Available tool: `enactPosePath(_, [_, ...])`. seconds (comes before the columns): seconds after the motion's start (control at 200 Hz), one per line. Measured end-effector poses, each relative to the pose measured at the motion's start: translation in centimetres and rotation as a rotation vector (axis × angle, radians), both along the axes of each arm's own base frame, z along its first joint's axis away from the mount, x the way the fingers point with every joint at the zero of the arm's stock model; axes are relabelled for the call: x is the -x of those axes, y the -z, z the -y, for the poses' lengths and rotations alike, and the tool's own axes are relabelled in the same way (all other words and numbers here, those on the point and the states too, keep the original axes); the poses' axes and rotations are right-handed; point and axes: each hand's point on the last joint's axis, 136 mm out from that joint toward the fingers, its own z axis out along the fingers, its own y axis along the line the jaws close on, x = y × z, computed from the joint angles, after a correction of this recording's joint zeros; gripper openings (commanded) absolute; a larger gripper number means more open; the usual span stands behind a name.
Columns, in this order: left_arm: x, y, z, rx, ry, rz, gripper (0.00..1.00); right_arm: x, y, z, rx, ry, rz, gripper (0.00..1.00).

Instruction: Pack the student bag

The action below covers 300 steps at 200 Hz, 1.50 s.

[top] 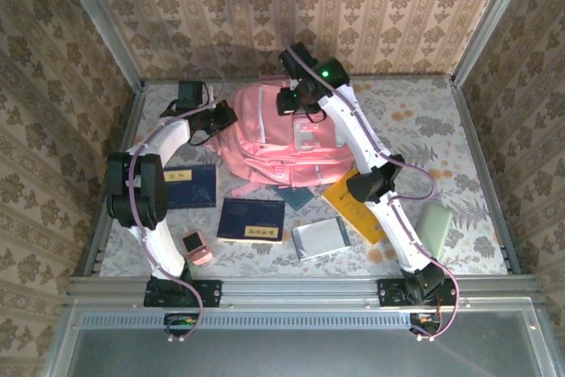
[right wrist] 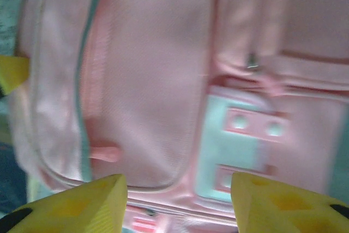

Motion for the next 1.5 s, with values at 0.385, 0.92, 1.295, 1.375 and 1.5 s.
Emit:
enactPosePath(0.385, [0.1,-0.5,0.0,0.031,-0.005,-0.009,0.00,6.1,-4.8,7.0,0.386,0.000,0.059,0.57])
enactPosePath(0.92, [0.5,-0.7,0.3,0.056,-0.008,-0.015,0.00,7.1,4.8,-1.6,-0.329,-0.148,-0.038,0.42])
enactPosePath(1.295, [1.5,-1.4,0.9,0.054,0.004,-0.004,0.00,0.7,4.9,-8.9,-0.597,-0.246,-0.081,0.45])
enactPosePath(1.375, [1.5,-1.5,0.9,0.054,0.004,-0.003,0.00,0.5,4.9,-9.5,-0.611,-0.259,-0.092,0.44])
enactPosePath(1.5, [1.5,-1.5,0.9,0.054,0.004,-0.004,0.00,0.8,5.5,-10.3,-0.621,-0.281,-0.116,0.39])
